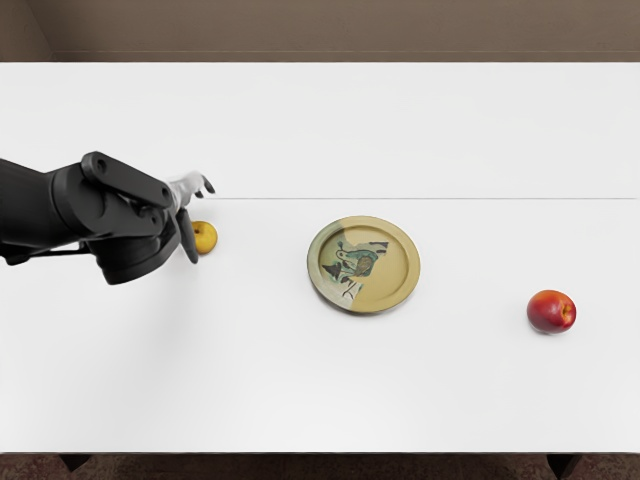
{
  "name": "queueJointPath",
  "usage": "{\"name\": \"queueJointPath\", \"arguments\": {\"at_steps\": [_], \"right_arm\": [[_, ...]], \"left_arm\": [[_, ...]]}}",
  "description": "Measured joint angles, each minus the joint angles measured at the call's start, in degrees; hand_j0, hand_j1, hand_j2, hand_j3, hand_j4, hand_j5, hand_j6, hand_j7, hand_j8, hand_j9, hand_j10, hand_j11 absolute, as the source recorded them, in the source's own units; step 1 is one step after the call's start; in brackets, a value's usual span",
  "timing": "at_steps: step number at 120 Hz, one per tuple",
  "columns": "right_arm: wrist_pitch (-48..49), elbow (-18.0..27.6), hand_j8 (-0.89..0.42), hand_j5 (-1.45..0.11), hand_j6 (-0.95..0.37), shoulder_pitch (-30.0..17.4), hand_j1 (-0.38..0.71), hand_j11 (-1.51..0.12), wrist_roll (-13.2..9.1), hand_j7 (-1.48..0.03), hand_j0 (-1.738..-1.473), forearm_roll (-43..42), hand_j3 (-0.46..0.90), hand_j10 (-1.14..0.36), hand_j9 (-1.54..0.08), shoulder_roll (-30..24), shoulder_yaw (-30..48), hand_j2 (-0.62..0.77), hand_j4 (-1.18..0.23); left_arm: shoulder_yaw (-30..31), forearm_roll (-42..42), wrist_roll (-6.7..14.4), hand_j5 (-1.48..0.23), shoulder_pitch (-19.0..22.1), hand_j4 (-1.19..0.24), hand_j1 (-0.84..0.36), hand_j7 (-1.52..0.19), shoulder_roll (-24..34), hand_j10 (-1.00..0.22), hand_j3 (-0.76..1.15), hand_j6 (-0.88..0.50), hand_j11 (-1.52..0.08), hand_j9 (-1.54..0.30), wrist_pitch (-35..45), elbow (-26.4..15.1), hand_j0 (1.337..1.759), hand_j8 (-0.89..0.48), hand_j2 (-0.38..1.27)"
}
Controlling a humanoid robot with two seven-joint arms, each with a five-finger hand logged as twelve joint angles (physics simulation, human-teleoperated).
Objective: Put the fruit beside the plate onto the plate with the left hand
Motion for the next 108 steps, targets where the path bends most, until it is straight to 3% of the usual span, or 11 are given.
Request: {"name": "queueJointPath", "arguments": {"at_steps": [108], "right_arm": [[0.0,0.0,-0.01,-0.01,-0.01,0.0,-0.34,-0.01,0.0,-0.01,-1.658,0.0,0.0,-0.01,-0.01,0.0,0.0,0.0,-0.01]], "left_arm": [[0.1,-0.5,0.0,-0.41,1.9,-0.32,-0.03,-0.41,-1.9,-0.32,0.0,-0.32,-0.41,-0.41,0.2,1.4,1.658,-0.32,0.06]]}}
